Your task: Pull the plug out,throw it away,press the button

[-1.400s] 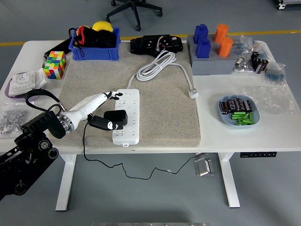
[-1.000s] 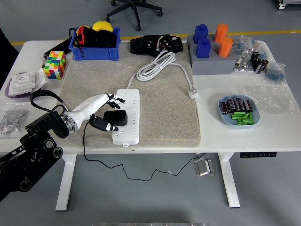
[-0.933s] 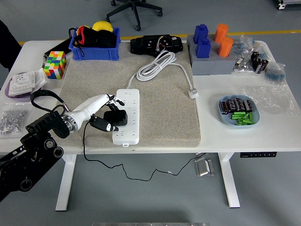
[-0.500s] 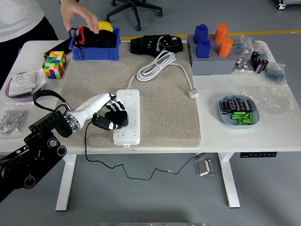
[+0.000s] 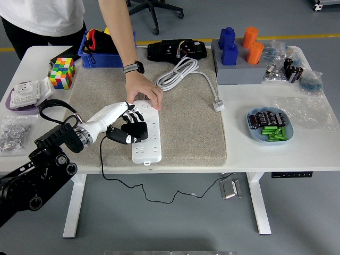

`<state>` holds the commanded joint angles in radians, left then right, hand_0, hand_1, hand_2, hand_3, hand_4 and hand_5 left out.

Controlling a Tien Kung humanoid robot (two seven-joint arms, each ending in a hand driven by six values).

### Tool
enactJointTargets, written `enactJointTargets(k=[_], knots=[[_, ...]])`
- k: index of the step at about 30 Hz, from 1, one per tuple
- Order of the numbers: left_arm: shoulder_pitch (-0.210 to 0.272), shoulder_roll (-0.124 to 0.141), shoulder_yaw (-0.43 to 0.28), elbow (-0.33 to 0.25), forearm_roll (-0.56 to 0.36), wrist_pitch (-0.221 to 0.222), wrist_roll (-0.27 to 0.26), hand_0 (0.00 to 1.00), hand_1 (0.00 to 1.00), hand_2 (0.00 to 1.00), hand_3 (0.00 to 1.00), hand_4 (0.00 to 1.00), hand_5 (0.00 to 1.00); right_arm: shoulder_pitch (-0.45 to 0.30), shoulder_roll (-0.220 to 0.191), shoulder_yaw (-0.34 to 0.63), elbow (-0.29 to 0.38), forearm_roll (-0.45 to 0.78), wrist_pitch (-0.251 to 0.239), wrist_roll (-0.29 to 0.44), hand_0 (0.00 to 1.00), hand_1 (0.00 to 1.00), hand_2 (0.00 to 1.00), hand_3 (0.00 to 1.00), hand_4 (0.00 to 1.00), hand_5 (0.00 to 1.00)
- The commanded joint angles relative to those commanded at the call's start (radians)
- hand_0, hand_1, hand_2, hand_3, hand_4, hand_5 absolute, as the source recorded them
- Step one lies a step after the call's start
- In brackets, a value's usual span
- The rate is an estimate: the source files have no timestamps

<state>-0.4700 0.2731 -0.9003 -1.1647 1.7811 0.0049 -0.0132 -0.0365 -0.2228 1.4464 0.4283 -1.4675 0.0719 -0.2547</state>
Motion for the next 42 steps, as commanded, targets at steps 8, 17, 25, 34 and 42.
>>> enactJointTargets(k=[8,17,25,34,42], knots=[[0.000,0.009,-0.079,-0.043,-0.022,0.013,-0.016,0.493,0.359,0.407,0.535,0.723,0.002,0.001,-0.001,-0.005,-0.001,0.000,0.000,0.000,0.767,0.729,0.724,0.713,0.883,0.658],[-0.066,0.024,-0.112,0.180,-0.027,0.087,-0.060,0.494,0.356,0.407,0.535,0.705,0.002,0.005,-0.004,-0.012,0.000,0.003,0.000,0.001,0.767,0.729,0.724,0.713,0.883,0.658],[-0.113,0.011,-0.092,0.347,-0.073,0.169,-0.096,0.511,0.361,0.401,0.530,0.714,0.002,0.006,-0.005,-0.013,-0.001,0.004,0.001,0.000,0.767,0.729,0.724,0.713,0.883,0.658],[-0.127,0.002,-0.063,0.407,-0.119,0.158,-0.106,0.623,0.468,0.487,0.565,0.818,0.002,0.001,-0.004,-0.014,-0.002,0.003,0.001,0.000,0.767,0.729,0.724,0.713,0.883,0.658],[-0.125,0.003,-0.059,0.419,-0.124,0.116,-0.075,0.666,0.580,0.550,0.618,0.886,0.002,-0.001,-0.003,-0.014,-0.001,0.003,0.000,0.000,0.767,0.729,0.724,0.713,0.883,0.658]])
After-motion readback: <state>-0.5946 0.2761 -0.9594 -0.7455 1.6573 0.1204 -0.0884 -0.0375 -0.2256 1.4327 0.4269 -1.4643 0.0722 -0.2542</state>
